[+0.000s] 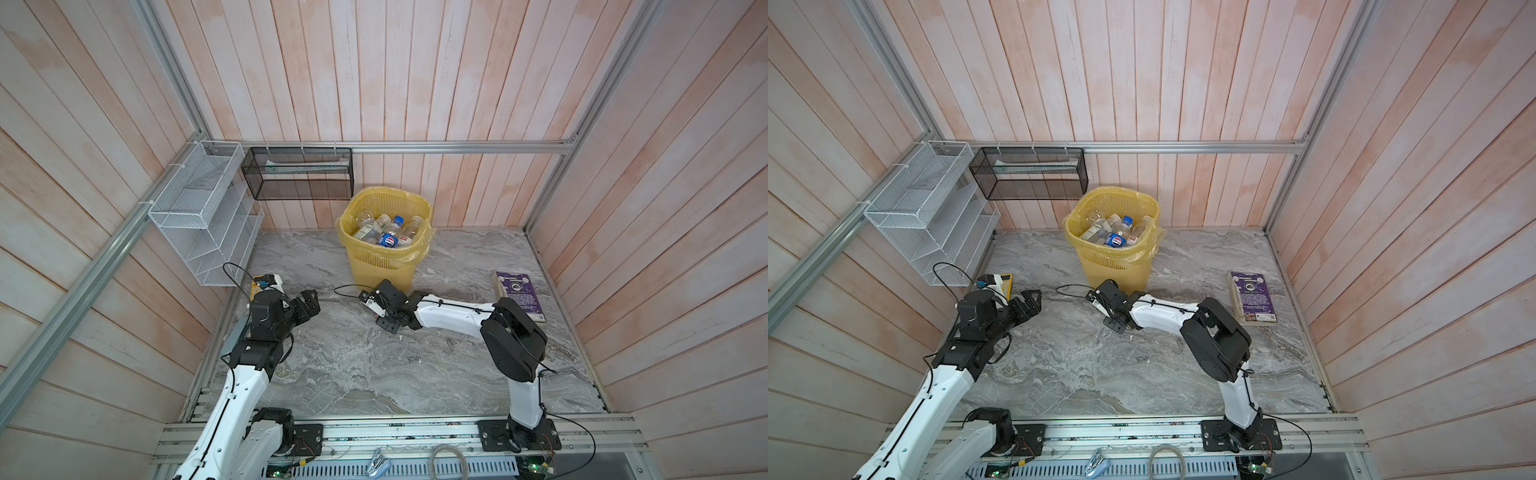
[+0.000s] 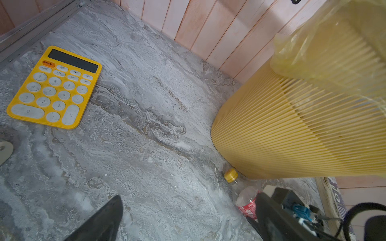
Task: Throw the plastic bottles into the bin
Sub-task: 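Lift the Coke bottle with the right gripper and drop it into the bin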
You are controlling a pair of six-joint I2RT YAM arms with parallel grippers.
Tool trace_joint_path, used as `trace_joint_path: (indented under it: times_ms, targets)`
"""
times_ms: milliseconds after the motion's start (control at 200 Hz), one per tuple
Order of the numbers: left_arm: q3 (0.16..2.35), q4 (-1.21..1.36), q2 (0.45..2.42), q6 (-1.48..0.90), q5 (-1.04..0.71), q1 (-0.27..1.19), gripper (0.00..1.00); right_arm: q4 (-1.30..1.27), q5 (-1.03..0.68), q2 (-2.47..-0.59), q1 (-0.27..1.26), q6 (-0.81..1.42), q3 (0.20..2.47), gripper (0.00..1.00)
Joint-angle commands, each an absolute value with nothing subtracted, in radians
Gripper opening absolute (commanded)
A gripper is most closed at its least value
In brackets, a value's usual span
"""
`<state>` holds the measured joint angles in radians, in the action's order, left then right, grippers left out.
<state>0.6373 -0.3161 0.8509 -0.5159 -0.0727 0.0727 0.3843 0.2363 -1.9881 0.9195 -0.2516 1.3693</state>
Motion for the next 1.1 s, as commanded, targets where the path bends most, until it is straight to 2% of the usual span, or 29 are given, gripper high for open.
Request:
trace_joint_path:
  times_ms: [0,160,415,575,715,800,900,995,1095]
  targets:
    - [0.619,-0.326,0.833,-0.502,-0.061,0.067,1.00,0.440,0.184,-1.987,0.927,-0.210,1.383,0.46]
    - [0.623,-0.318,0.819,-0.519,-0.071,0.060,1.00,0.346,0.096,-1.830,0.928,-0.142,1.294,0.44]
    - [0.608,-0.257,0.788,-0.546,-0.097,0.055,1.00,0.084,0.063,-1.356,0.937,-0.020,1.057,0.40]
    - [0.599,-0.226,0.767,-0.559,-0.105,0.053,1.00,-0.121,0.145,-1.060,0.945,-0.021,0.948,0.37]
    - [0.600,-0.220,0.751,-0.560,-0.108,0.054,1.00,-0.310,0.251,-0.901,0.944,-0.093,0.917,0.37]
    - [0.601,-0.221,0.743,-0.562,-0.110,0.054,1.00,-0.378,0.307,-0.882,0.943,-0.153,0.946,0.37]
    - [0.602,-0.219,0.736,-0.565,-0.114,0.053,1.00,-0.393,0.294,-0.937,0.924,-0.199,1.025,0.38]
    - [0.603,-0.215,0.739,-0.569,-0.129,0.053,1.00,-0.276,0.227,-1.092,0.854,-0.161,1.190,0.40]
    - [0.617,-0.228,0.757,-0.567,-0.145,0.053,1.00,-0.089,0.071,-1.328,0.750,-0.077,1.412,0.44]
